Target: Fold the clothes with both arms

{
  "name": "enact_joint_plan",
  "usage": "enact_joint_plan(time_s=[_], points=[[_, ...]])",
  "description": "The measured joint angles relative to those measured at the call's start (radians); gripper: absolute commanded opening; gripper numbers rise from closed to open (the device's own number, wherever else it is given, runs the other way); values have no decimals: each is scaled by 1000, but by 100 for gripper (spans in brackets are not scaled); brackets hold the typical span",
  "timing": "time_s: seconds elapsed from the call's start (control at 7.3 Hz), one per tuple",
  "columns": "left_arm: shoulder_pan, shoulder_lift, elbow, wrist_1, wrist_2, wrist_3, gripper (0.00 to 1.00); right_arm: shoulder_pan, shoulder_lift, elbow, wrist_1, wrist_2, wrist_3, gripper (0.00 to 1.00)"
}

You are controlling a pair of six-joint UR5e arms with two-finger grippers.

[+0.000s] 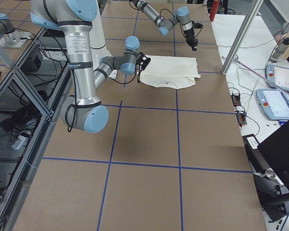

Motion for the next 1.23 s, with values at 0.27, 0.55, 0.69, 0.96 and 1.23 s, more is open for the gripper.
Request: enact_joint_plan(time_s=[0.27,0.55,0.69,0.96,1.23], points=[[-3,158,-224,30,-57,5,47,-76,135,-99,-172,-120,-119,100],[-4,200,-276,37,-64,8,47,-143,267,-192,-368,-239,-326,100],[-5,204,-279,38,-64,9,47,-151,314,-249,-394,-264,-401,100],[-5,206,-278,38,-63,9,46,-155,359,-313,-443,-281,-537,100],[-5,207,-275,39,-62,9,46,-141,328,-297,-479,-278,-630,100]])
